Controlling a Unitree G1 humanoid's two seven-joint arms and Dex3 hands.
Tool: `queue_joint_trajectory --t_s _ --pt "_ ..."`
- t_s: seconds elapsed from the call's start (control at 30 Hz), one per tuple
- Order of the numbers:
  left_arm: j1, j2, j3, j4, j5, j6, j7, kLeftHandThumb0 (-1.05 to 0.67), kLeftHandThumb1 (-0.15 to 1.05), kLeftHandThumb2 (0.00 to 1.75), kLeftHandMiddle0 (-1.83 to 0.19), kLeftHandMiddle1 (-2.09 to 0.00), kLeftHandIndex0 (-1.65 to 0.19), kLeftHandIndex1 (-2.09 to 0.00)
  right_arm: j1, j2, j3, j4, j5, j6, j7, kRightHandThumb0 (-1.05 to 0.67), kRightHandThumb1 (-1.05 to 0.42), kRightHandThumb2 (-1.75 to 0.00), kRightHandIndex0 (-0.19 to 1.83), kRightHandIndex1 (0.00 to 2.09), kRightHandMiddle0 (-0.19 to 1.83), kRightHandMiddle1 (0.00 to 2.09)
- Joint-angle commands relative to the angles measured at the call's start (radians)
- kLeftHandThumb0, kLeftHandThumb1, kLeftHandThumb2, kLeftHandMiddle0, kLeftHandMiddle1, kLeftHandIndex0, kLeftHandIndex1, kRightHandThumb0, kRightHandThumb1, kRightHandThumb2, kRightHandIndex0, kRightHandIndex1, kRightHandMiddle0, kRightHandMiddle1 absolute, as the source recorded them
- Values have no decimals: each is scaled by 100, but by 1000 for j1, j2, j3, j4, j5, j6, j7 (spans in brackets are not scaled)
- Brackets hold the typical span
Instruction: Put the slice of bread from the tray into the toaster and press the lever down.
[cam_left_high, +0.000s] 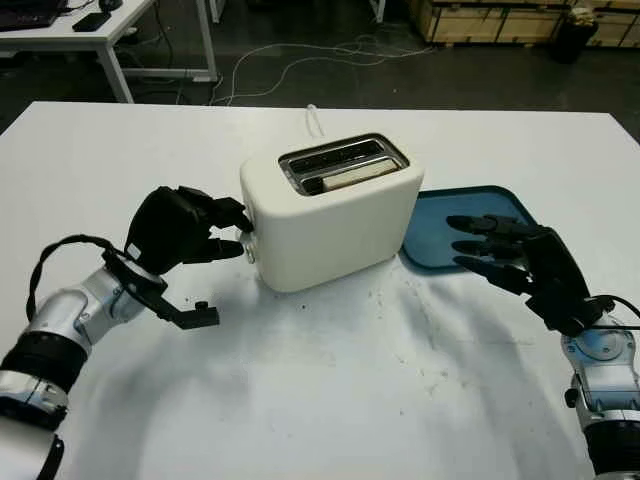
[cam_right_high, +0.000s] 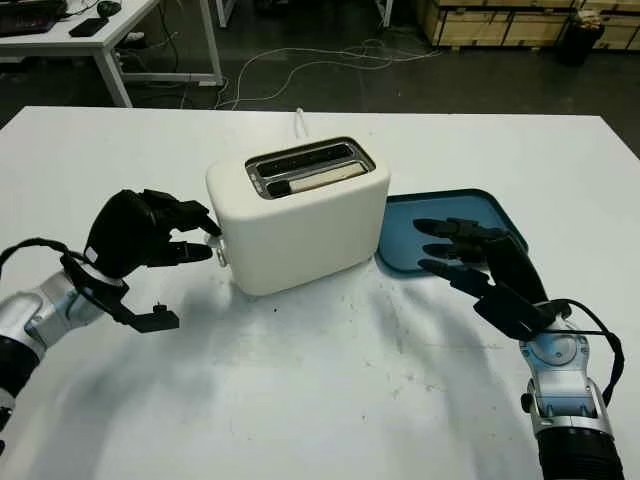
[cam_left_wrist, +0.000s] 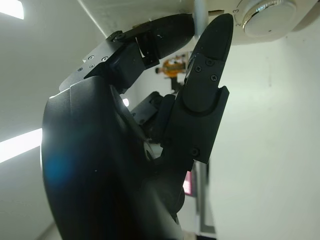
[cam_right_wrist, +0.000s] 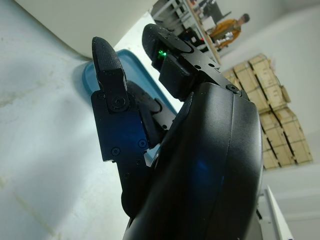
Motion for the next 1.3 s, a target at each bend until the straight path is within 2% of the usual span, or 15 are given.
queue_joint_trajectory --t_s 0.0,0.43,0.93,1.27 --pt "32 -39 -64 42 43 8 -19 -59 83 1 -112 -175 -87 -86 -12 -13 -4 4 14 -12 5 -42 -92 -2 97 1 81 0" --pt "21 -31 -96 65 17 8 -15 -57 83 1 -110 -175 -85 -89 -14 -12 -2 -2 22 1 9 -43 -92 -3 97 1 81 0" --pt "-32 12 -120 28 12 6 -64 -57 83 0 -109 -175 -87 -84 20 -6 -4 -43 30 18 7 -41 -92 -3 96 0 81 0" --pt "-26 11 -117 -19 1 16 -124 -58 84 0 -108 -175 -91 -78 41 -11 -8 -66 34 27 7 -41 -92 -4 96 0 81 0"
